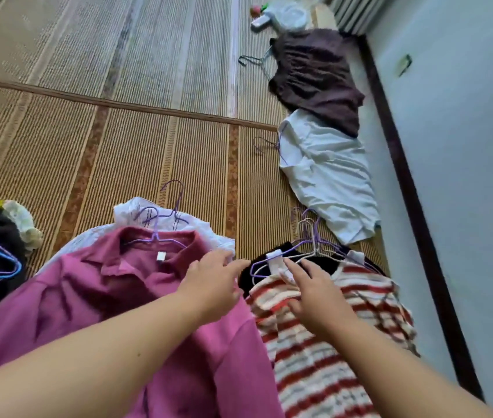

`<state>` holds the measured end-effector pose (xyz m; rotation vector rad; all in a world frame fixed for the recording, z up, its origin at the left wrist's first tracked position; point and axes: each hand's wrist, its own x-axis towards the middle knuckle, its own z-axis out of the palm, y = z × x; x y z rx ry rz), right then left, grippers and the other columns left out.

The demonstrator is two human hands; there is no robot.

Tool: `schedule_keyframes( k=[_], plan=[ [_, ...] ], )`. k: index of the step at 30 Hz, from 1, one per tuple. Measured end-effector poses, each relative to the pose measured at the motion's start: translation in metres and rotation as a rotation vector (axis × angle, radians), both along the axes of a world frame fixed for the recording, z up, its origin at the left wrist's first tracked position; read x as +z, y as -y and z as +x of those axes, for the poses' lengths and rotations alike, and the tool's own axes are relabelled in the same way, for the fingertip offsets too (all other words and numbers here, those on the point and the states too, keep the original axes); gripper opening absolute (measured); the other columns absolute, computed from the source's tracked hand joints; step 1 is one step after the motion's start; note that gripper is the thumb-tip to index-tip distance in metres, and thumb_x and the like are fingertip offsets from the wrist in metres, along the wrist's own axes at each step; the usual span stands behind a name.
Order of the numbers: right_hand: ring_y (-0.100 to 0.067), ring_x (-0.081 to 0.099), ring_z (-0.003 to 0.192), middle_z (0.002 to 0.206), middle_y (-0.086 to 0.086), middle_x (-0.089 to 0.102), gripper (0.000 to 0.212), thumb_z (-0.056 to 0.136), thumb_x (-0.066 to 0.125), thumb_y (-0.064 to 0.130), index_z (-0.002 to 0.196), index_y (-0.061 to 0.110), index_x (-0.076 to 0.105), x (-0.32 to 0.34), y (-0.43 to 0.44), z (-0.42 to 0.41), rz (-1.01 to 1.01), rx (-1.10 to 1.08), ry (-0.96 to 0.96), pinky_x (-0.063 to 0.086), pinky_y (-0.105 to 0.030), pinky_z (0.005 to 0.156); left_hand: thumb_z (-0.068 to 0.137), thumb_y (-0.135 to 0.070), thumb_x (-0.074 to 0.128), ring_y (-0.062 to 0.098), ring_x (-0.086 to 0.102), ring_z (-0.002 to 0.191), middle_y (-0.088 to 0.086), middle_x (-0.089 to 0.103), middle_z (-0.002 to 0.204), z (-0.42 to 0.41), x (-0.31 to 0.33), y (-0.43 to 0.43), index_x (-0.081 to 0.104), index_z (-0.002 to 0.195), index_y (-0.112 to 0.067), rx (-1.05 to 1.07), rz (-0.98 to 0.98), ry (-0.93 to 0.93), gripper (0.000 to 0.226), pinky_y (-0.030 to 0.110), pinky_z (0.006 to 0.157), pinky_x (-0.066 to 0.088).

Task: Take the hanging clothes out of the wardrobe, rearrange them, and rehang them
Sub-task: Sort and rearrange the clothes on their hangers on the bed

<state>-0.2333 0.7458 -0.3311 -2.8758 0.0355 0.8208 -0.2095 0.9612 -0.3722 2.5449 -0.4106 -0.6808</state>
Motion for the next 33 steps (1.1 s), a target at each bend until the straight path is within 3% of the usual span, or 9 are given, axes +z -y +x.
schedule_keyframes(
  k=[6, 10, 15, 19, 22, 25, 28, 33],
  plan=[
    [-0.021, 0.025, 0.138, 0.152, -0.002, 0.026, 0.074, 0.084, 0.06, 0.036, 0.148, 0.035, 0.021, 0.004, 0.108, -0.033, -0.062, -0.16, 0.003, 0.027, -0.039, 0.114, 0.084, -0.045, 0.054, 0.019, 0.036, 0.13, -0.007, 0.043, 0.138, -0.012, 0.002, 0.079, 0.038, 0.137, -0.042, -0.083, -0.028, -0.004, 0.056, 0.039, 0.1, 0.036],
    [-0.021, 0.024, 0.14, 0.153, 0.0, 0.026, 0.071, 0.086, 0.059, 0.04, 0.148, 0.033, 0.024, -0.032, 0.175, -0.038, -0.055, -0.219, -0.036, 0.025, -0.039, 0.113, 0.083, -0.064, 0.047, 0.02, 0.038, 0.13, -0.01, 0.038, 0.144, -0.022, -0.029, 0.12, 0.034, 0.139, -0.043, -0.075, 0.015, -0.093, 0.061, 0.042, 0.103, 0.039],
    [-0.019, 0.031, 0.137, 0.151, 0.006, 0.034, 0.052, 0.09, 0.051, 0.039, 0.141, 0.036, 0.04, -0.079, 0.238, -0.023, -0.055, -0.132, -0.092, 0.03, -0.039, 0.111, 0.082, -0.064, 0.049, 0.026, 0.037, 0.131, -0.007, 0.03, 0.15, -0.024, -0.075, 0.158, 0.027, 0.143, -0.037, 0.032, 0.167, -0.185, 0.07, 0.042, 0.106, 0.037],
    [-0.017, 0.036, 0.134, 0.145, 0.008, 0.043, 0.05, 0.091, 0.051, 0.044, 0.139, 0.033, 0.043, -0.111, 0.261, 0.007, -0.031, -0.055, 0.009, 0.032, -0.04, 0.109, 0.084, -0.047, 0.05, 0.031, 0.041, 0.125, 0.007, 0.041, 0.139, -0.016, -0.105, 0.177, 0.024, 0.145, -0.025, 0.203, 0.271, -0.186, 0.07, 0.046, 0.101, 0.04],
    [-0.021, 0.046, 0.126, 0.143, 0.002, 0.047, 0.052, 0.091, 0.051, 0.031, 0.142, 0.03, 0.039, -0.132, 0.267, 0.033, 0.138, -0.223, -0.034, 0.037, -0.033, 0.1, 0.089, -0.041, 0.045, 0.031, 0.043, 0.118, 0.008, 0.043, 0.127, -0.014, -0.118, 0.184, 0.031, 0.141, -0.023, 0.251, 0.334, -0.135, 0.056, 0.046, 0.093, 0.043],
    [-0.024, 0.043, 0.128, 0.15, -0.003, 0.032, 0.058, 0.093, 0.047, 0.023, 0.147, 0.029, 0.027, -0.154, 0.268, 0.047, 0.162, -0.183, -0.128, 0.037, -0.04, 0.107, 0.094, -0.039, 0.04, 0.032, 0.043, 0.117, 0.008, 0.045, 0.124, -0.014, -0.126, 0.188, 0.037, 0.136, -0.024, 0.294, 0.357, -0.081, 0.045, 0.046, 0.092, 0.042],
    [-0.03, 0.04, 0.125, 0.146, -0.007, 0.022, 0.06, 0.092, 0.047, 0.032, 0.146, 0.037, 0.022, -0.163, 0.269, 0.049, 0.042, -0.147, -0.135, 0.035, -0.046, 0.108, 0.095, -0.028, 0.036, 0.034, 0.042, 0.117, 0.008, 0.049, 0.123, -0.011, -0.128, 0.191, 0.042, 0.133, -0.028, 0.3, 0.38, -0.094, 0.038, 0.046, 0.092, 0.04],
    [-0.031, 0.039, 0.118, 0.128, -0.007, 0.041, 0.033, 0.089, 0.053, 0.049, 0.12, 0.04, 0.052, -0.153, 0.262, 0.042, -0.116, -0.124, -0.021, 0.037, -0.046, 0.101, 0.085, -0.007, 0.037, 0.034, 0.047, 0.105, 0.009, 0.051, 0.103, -0.027, -0.124, 0.188, 0.056, 0.114, -0.029, 0.309, 0.129, -0.107, 0.041, 0.043, 0.091, 0.043]
  ],
)
